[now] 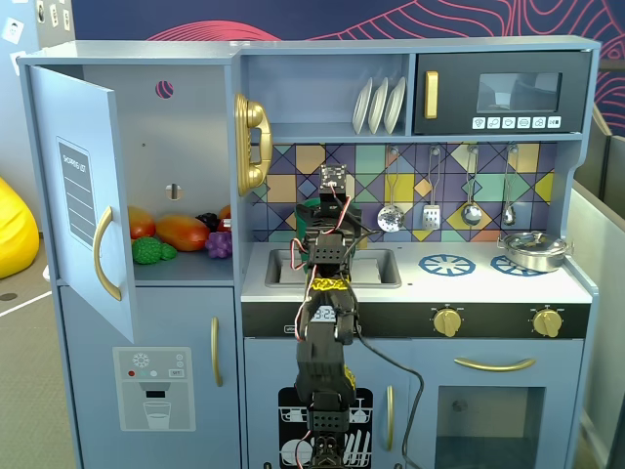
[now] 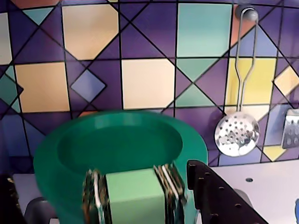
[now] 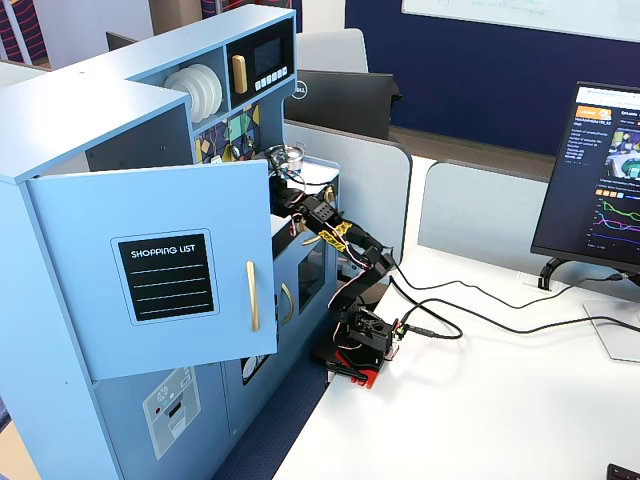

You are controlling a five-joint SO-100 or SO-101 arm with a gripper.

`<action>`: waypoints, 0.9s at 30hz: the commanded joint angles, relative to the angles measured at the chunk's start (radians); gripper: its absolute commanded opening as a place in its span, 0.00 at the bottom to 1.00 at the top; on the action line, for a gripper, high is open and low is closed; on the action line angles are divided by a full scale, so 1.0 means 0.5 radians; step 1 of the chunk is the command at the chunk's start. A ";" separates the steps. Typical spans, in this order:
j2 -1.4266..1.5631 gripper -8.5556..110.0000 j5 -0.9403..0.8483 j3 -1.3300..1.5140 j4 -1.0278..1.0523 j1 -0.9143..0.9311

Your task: Pick up the lid from the counter and put it on the green recipient

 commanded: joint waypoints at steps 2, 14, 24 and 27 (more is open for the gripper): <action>0.276 0.46 -0.028 0.092 0.107 0.092; 0.853 0.43 -0.037 0.653 0.561 0.126; 1.460 0.27 -0.092 1.424 0.997 0.107; 1.571 0.13 -0.255 1.715 1.037 0.153</action>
